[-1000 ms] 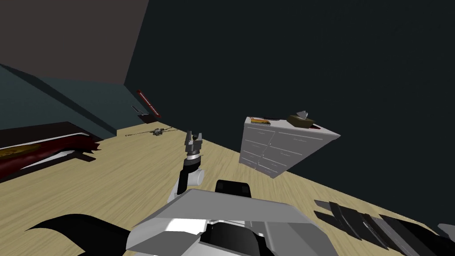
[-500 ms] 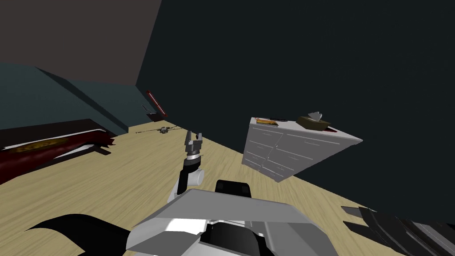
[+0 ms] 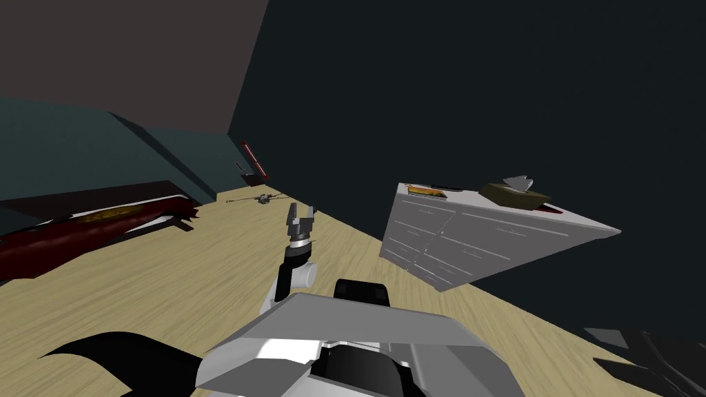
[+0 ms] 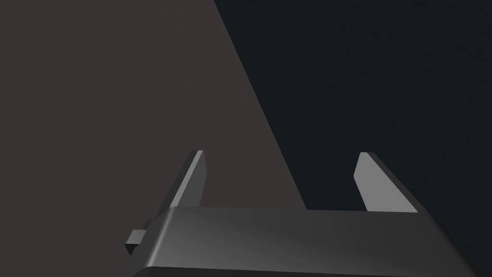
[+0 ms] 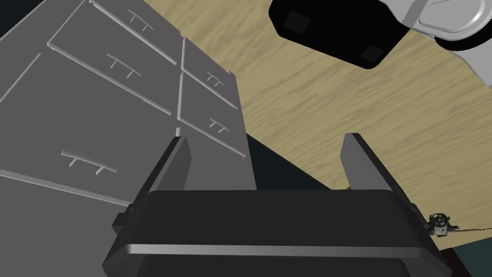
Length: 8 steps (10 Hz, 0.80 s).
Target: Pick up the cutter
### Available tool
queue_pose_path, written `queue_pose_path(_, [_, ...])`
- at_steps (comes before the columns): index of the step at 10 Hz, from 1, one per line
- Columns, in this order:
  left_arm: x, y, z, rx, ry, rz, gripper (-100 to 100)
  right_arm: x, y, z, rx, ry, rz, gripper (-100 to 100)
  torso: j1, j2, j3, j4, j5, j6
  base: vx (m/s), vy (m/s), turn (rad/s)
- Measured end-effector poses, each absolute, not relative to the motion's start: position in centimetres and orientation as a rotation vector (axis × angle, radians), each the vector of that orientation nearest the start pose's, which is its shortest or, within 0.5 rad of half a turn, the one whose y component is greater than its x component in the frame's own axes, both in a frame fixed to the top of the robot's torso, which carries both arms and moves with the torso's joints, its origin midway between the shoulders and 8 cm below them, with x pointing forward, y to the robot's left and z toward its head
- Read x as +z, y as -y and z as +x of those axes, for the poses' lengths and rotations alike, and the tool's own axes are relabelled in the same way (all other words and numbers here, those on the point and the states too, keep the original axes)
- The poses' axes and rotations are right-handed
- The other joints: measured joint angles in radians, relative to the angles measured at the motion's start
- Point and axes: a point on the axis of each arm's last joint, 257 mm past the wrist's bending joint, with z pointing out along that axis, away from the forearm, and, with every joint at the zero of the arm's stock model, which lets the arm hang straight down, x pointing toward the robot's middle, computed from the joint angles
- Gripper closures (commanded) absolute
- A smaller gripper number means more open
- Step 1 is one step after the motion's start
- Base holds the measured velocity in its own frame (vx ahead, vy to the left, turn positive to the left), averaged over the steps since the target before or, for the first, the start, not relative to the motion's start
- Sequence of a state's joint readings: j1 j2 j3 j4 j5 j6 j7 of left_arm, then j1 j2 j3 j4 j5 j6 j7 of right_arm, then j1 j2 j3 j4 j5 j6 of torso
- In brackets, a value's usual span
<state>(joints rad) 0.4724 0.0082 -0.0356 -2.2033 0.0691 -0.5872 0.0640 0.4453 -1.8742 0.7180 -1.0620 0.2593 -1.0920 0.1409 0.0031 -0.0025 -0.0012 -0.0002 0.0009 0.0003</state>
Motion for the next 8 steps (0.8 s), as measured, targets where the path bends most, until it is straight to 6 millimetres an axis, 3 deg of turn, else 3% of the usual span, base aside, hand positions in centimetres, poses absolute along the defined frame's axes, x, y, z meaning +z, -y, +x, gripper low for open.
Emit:
queue_pose_path(4, [1.5, -27.4, 34.6, -1.455, -0.531, -0.697, 0, -21.0, 66.8, 11.8, 0.191, -2.911, -0.704, -100, -0.002, 0.001, 0.000, 0.000, -0.001, 0.001, 0.043, 0.036, 0.117])
queue_pose_path(8, [1.5, -27.4, 34.6, -1.455, -0.531, -0.697, 0, -15.2, 71.3, 11.9, 0.004, -2.952, -0.770, -100, -0.001, -0.003, -0.002, -0.001, -0.001, 0.000, 0.086, 0.033, 0.170])
